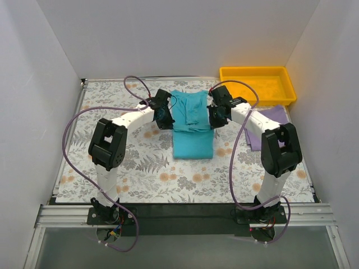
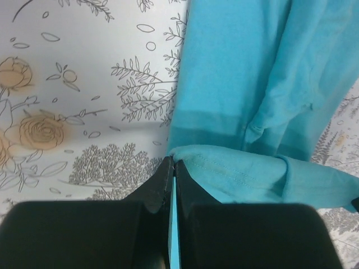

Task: Fold and stack the t-shirts
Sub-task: Fold the tshirt

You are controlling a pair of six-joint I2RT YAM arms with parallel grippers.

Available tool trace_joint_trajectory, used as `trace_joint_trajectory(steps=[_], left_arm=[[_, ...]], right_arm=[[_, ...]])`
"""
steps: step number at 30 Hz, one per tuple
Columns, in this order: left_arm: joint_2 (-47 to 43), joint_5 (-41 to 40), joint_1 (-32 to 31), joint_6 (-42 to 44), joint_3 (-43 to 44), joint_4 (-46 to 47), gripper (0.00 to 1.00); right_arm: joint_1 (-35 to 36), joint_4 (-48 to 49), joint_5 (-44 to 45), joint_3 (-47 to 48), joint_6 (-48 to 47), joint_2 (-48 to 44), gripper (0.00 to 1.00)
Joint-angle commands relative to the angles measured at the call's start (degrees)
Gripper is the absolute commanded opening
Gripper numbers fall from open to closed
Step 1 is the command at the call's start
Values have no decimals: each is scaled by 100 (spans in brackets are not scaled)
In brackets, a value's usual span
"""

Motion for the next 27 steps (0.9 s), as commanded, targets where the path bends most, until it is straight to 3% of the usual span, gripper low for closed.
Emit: trace_joint_trajectory(steps=[1,5,7,11,12,15,18,22,27], left_arm=[[46,-151,63,259,249,235,0],[134,-125,63,294,266,367,0],[143,-125,63,338,319,394,4],[-145,-177,63,391,319,403,36],[-278,-195,72,382,258,437,49],[-884,-213,37,242,-128,490,64],[-1471,-160,-103,118,-646,499,65],[-1896,-37,-550,-171,-1227,648,46],[-1642,77,-1061,-356,-1518,903,27]], right_arm=[[-154,311,-19,351,-248,117,1],[-207,381,-168,465,-283,328,2],[-225,372,-195,527,-283,425,13],[-225,372,-387,580,-257,224,37],[-216,372,-415,510,-257,136,43],[-216,381,-520,221,-204,-285,44],[-207,583,-941,-105,-204,-690,42],[-172,882,-1478,-544,-213,-867,35],[-111,1137,-1750,-607,-134,-577,29]])
